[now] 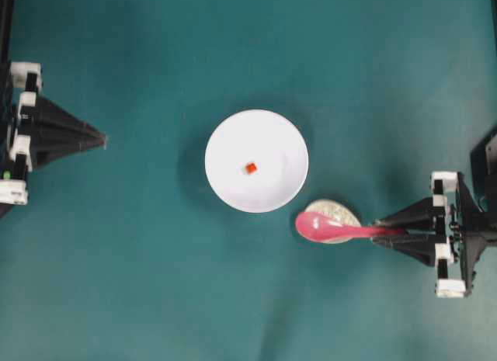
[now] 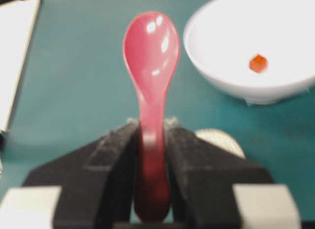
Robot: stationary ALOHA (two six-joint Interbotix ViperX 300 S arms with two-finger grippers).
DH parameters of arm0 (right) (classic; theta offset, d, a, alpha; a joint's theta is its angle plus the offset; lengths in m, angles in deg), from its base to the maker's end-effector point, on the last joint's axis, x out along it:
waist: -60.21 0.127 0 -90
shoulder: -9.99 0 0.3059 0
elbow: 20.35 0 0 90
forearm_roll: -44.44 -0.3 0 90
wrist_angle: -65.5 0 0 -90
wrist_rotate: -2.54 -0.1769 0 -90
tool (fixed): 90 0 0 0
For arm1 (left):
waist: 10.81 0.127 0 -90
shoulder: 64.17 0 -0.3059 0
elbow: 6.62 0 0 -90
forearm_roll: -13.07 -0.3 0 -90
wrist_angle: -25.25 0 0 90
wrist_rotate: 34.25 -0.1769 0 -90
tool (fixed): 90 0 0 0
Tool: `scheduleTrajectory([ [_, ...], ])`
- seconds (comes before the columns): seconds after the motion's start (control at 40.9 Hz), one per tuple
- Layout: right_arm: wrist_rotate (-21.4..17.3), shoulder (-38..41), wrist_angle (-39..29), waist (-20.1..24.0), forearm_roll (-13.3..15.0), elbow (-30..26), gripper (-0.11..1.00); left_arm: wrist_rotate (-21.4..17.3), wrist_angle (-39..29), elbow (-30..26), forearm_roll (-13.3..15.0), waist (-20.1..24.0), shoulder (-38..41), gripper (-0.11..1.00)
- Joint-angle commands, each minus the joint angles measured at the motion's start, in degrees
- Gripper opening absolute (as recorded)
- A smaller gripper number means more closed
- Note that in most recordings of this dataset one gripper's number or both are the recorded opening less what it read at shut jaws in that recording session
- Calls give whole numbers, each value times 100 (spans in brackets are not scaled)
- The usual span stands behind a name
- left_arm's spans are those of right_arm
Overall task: Grip the spoon and scoop the red block from the bowl with right arm.
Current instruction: 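Lift the spoon and swing it into the white bowl with the right gripper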
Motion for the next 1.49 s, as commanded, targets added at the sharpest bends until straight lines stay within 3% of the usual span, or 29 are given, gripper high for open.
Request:
scheduleTrajectory([
  [0.0,396,-624,-879,-448,18,-308,24,9,53,-132,-9,18,35,0],
  [0.098,853,-1195,-2338,-1397,18,-659,24,9,53,-141,-9,18,26,0],
  [0.391,888,-1441,-5757,-4131,114,-1670,24,0,18,-141,-9,18,26,0],
  [0.562,888,-888,-6987,-5098,343,-2162,24,-9,9,-132,-9,18,35,0],
  [0.685,879,-343,-7523,-5344,554,-2575,24,-18,-9,-132,-9,18,26,0],
  [0.905,694,606,-8235,-5361,1195,-3401,24,-35,-246,-132,-9,18,18,0],
  [0.978,431,817,-8438,-5361,1468,-3639,24,-35,-334,-132,-9,18,0,0],
  [1.272,-1371,1345,-9545,-5344,3199,-4333,24,-97,-413,-123,-18,18,0,0],
  [1.467,-1793,1547,-10002,-5212,4052,-4605,24,-123,-413,-114,-18,18,-9,0],
])
